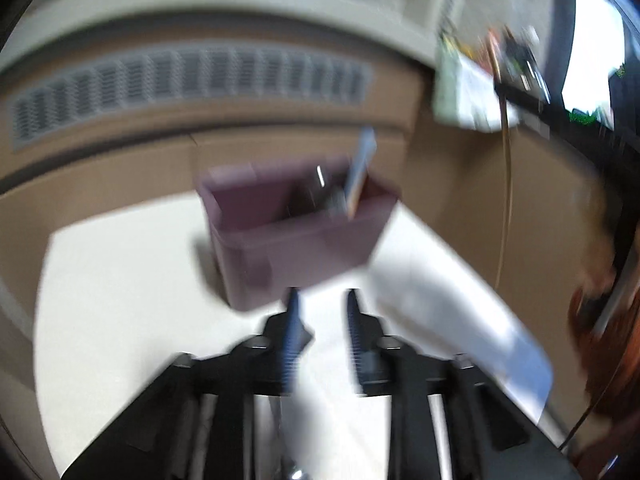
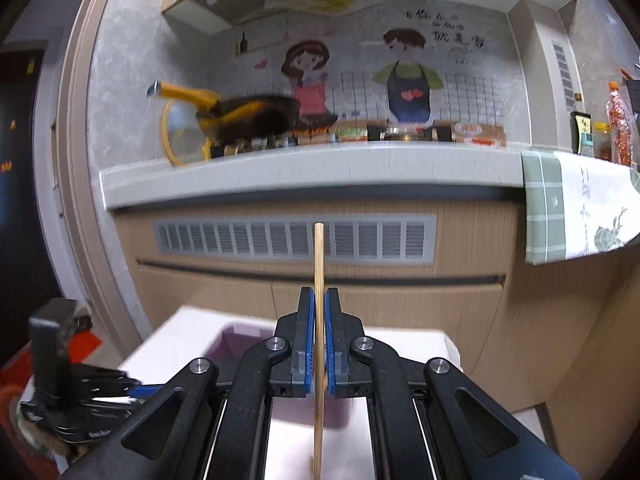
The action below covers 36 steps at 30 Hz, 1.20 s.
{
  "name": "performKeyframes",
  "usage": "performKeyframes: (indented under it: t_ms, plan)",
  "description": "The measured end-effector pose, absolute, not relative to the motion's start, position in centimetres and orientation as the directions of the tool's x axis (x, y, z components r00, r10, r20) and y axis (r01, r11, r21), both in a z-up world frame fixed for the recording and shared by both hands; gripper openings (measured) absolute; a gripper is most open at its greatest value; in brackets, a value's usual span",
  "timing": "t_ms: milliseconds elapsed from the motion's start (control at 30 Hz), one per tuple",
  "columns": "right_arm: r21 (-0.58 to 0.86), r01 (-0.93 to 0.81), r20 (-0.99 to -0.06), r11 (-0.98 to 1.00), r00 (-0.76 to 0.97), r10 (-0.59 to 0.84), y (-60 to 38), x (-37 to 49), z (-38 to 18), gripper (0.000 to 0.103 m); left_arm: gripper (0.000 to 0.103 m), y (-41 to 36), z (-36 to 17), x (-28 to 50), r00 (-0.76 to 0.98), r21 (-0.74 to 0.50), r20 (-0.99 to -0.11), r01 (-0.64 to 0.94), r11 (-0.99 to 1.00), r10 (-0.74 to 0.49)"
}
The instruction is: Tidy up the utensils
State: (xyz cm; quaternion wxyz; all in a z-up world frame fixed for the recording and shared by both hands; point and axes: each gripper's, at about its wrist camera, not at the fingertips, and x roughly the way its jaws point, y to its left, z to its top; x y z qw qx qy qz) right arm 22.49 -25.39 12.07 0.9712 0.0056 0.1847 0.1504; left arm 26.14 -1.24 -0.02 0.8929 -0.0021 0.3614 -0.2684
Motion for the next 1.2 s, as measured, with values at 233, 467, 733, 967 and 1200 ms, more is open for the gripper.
performKeyframes:
  t_ms: [233, 467, 733, 967, 1200]
  plan:
    - [0.108, -0.268, -0.459, 0.957, 0.841, 0.287, -27.0, 23.1, 8.2, 0.004, 0.042, -3.7, -5.8, 28.7, 0.498, -0.036, -0.778, 0.572, 0.820, -0.382]
    - [0.132, -0.255, -0.487, 0.958, 0.825, 0.286, -27.9, 23.4, 6.7, 0.004, 0.043, -6.3, -6.9, 29.9, 0.488, 0.047, -0.811, 0.605, 0.795, -0.324]
    - [0.139, -0.257, -0.484, 0.956, 0.825, 0.292, -28.0, 23.3, 6.6, 0.004, 0.044, -5.8, -7.6, 30.8, 0.421, -0.035, -0.844, 0.576, 0.817, -0.332]
    - [0.138, -0.262, -0.477, 0.955, 0.828, 0.296, -27.8, 23.1, 6.8, 0.004, 0.043, -5.9, -7.5, 30.4, 0.425, -0.025, -0.842, 0.585, 0.811, -0.333]
    - [0.153, -0.264, -0.471, 0.952, 0.828, 0.305, -27.9, 22.8, 6.4, 0.004, 0.013, -2.8, -7.2, 29.5, 0.501, -0.120, -0.791, 0.436, 0.892, -0.351]
